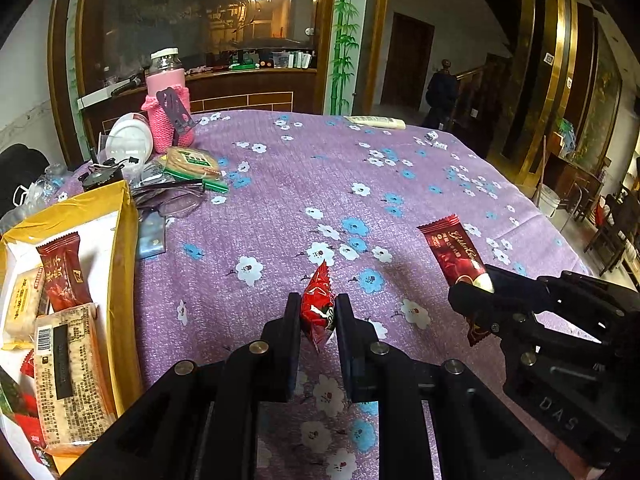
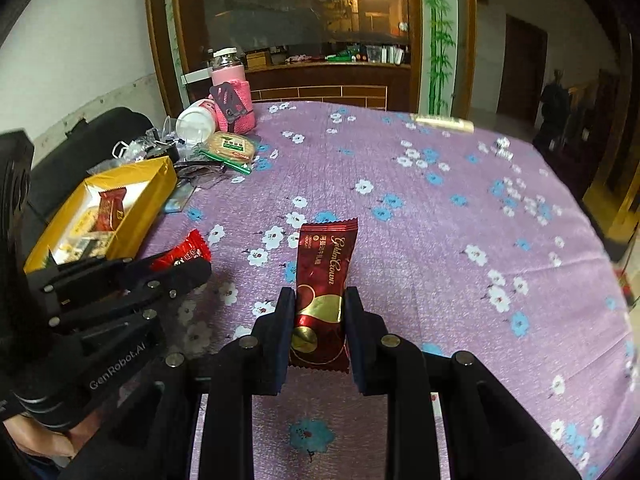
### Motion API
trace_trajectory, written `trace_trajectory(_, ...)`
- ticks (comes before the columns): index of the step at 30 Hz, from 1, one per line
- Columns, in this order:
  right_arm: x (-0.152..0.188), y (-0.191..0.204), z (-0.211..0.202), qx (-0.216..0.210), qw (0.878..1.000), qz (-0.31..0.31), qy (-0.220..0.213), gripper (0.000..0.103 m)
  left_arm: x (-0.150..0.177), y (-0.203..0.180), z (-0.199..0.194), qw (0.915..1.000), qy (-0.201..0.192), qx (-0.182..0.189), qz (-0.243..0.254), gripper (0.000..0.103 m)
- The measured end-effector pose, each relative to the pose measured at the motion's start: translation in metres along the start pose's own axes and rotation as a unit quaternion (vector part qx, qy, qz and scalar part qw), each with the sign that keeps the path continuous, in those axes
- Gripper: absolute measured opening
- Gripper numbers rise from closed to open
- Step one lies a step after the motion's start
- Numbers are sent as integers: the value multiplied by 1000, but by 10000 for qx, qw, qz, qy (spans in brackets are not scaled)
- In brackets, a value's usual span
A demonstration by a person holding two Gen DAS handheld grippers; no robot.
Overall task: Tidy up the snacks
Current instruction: 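Lift the chocolate bar and red candy and carry them toward the white box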
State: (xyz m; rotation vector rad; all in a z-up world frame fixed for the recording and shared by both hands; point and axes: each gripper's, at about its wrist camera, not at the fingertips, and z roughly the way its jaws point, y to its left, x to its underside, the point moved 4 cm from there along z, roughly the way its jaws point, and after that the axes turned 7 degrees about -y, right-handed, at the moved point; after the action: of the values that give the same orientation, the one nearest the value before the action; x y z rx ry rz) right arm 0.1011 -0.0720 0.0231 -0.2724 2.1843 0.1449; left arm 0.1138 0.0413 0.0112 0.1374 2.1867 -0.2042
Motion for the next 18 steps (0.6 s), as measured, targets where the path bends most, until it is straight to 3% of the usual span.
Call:
trace_trajectory(10,0,-2,1,507,9983,-266,-71,23,-1,2,-4,9999,-93,-69,-3,16)
trace_trajectory(18,-1,-3,-1,671,9970,-343,-146,23,-3,3,-6,9998,-164,-109,3,16)
